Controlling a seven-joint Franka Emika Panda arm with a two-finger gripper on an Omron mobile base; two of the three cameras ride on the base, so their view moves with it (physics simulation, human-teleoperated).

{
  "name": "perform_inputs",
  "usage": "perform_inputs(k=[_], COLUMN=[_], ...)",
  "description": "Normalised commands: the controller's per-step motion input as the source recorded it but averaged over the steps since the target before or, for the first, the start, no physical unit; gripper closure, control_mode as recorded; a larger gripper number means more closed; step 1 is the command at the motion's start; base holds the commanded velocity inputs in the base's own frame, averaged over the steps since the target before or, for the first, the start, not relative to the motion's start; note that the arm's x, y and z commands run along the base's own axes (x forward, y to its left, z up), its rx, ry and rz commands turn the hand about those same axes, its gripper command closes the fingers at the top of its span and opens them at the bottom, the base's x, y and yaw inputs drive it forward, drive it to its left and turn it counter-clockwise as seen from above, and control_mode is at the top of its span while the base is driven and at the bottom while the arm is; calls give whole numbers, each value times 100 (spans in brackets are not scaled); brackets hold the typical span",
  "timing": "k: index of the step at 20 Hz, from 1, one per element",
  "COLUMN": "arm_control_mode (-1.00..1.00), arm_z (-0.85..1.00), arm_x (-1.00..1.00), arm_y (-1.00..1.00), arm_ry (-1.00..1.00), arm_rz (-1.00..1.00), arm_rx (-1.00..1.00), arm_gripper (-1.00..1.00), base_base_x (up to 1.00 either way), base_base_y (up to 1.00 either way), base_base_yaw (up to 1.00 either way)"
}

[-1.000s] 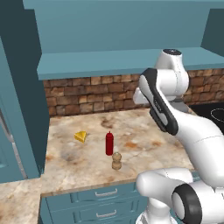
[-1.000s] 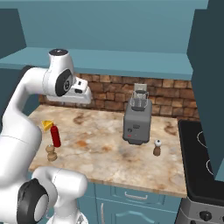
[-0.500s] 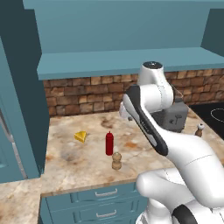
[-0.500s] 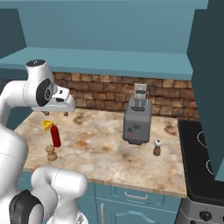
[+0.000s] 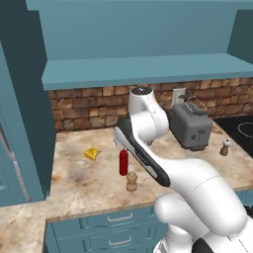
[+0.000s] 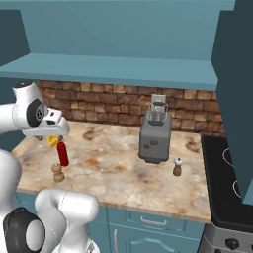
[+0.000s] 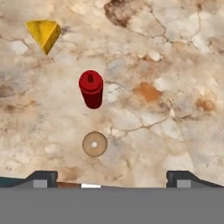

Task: There are various items on the counter. Only move the condiments/shakers into the cabinet.

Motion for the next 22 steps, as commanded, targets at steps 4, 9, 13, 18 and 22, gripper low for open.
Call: perform_inputs(k=[4,9,13,18,22], arm_control_mode=[-100,-100,-100,-100,-100], arm_z=[-66,-79,-59,-38,-31], arm_x=[9,0,0,0,0], arm_y=[26,12,4,0,0], arm_ry=[9,0,-4,0,0], arm_rz=[0,0,-4,-8,-8], arm_rx=[-5,-1,0,0,0], arm_gripper=[-100,-100,-100,-100,-100], base_base_x=[0,0,0,0,0], base_base_y=[0,0,0,0,0], base_base_yaw=[0,0,0,0,0])
